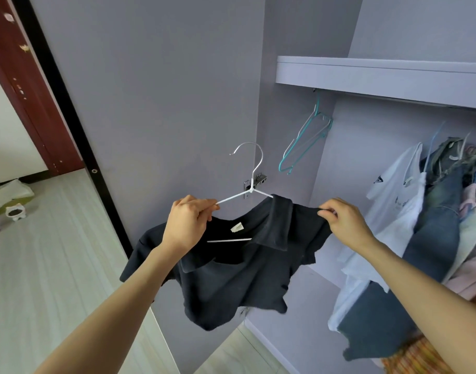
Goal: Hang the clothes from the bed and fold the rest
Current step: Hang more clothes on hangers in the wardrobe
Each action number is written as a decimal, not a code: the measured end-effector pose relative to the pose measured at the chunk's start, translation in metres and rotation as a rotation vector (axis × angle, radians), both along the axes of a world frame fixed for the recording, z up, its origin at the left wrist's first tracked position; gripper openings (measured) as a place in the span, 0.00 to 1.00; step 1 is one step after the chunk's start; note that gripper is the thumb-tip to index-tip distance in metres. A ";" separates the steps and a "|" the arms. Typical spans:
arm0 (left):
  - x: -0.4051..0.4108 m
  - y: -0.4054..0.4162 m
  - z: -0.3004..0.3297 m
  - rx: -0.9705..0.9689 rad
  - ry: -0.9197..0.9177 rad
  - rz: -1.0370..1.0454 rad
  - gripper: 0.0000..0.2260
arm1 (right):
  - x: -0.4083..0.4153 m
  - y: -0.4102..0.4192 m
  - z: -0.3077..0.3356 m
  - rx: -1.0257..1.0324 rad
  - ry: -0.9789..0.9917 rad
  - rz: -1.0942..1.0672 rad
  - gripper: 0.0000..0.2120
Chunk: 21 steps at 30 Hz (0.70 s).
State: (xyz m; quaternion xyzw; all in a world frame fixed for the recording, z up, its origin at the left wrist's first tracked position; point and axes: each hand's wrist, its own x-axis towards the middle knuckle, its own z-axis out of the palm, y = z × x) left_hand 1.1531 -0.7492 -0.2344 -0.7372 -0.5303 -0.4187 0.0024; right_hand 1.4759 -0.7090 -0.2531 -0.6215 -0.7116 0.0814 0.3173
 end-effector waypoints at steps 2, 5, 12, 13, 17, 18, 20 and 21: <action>-0.001 0.002 0.001 0.006 -0.016 0.009 0.08 | 0.007 -0.004 -0.003 0.130 0.104 -0.121 0.04; 0.002 0.005 0.001 -0.005 -0.045 0.014 0.09 | 0.017 -0.012 -0.013 0.119 -0.011 -0.250 0.08; 0.027 0.012 0.000 -0.104 -0.019 -0.126 0.08 | 0.002 -0.023 -0.002 -0.026 -0.264 0.186 0.25; 0.030 0.014 0.000 -0.113 -0.031 -0.131 0.08 | -0.002 -0.026 -0.001 -0.098 -0.260 0.244 0.26; 0.042 0.019 -0.001 -0.146 -0.078 -0.126 0.07 | -0.014 -0.034 0.005 0.010 -0.223 0.285 0.20; 0.047 0.019 -0.002 -0.158 -0.067 -0.148 0.07 | -0.019 -0.034 0.008 0.070 -0.219 0.291 0.17; 0.056 0.020 -0.006 -0.181 -0.037 -0.199 0.07 | -0.026 -0.032 0.015 0.090 -0.163 0.289 0.11; 0.060 0.020 -0.007 -0.194 -0.038 -0.221 0.07 | -0.029 -0.032 0.018 0.057 -0.114 0.286 0.09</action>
